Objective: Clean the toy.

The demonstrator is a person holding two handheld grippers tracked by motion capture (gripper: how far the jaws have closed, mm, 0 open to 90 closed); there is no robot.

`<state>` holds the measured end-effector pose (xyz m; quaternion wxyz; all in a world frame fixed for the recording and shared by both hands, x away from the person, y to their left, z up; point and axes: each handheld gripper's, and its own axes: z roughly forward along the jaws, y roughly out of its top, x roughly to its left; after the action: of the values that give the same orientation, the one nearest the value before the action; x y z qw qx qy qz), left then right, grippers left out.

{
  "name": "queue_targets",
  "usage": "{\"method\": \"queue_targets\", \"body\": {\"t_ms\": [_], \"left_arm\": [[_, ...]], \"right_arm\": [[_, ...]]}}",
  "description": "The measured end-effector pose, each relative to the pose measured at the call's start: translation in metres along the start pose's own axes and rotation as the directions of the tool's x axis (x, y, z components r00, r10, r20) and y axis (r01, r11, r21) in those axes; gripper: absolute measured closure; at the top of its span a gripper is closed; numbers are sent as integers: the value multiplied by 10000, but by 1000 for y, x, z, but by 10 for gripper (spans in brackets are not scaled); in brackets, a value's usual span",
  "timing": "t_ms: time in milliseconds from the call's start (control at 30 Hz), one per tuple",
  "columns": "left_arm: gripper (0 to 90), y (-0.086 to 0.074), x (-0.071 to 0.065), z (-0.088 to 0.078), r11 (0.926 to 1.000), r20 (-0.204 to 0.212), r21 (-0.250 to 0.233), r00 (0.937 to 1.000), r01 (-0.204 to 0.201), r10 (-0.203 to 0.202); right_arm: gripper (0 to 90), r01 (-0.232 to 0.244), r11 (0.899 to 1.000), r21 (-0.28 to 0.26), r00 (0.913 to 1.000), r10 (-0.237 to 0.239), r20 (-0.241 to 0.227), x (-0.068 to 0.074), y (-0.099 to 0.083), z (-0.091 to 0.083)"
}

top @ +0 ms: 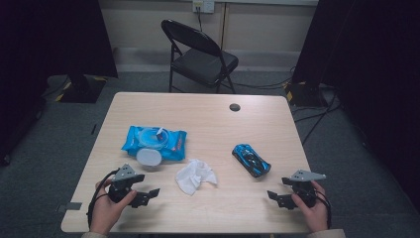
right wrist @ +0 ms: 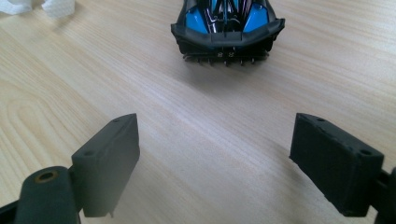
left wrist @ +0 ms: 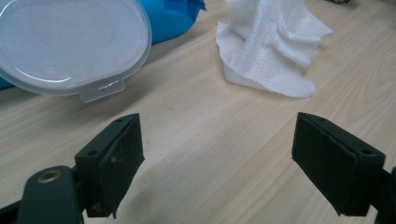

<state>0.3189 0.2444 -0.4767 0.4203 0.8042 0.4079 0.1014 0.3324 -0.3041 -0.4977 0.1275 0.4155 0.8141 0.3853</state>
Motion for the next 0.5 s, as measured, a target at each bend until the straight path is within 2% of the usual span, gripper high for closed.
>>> {"method": "queue_targets", "body": {"t_ms": [267,500], "left_arm": [[163,-12,6,-2,9999,-72,79,9999,109,-108],[163,-20,10,-3,9997,-209,195,9997,111,-107]], "right_arm": [[154,149,9997,200,9998,-152,137,-1,-5,3],[155,213,9997,85,9996,-215,207,-2,-7,4]]}}
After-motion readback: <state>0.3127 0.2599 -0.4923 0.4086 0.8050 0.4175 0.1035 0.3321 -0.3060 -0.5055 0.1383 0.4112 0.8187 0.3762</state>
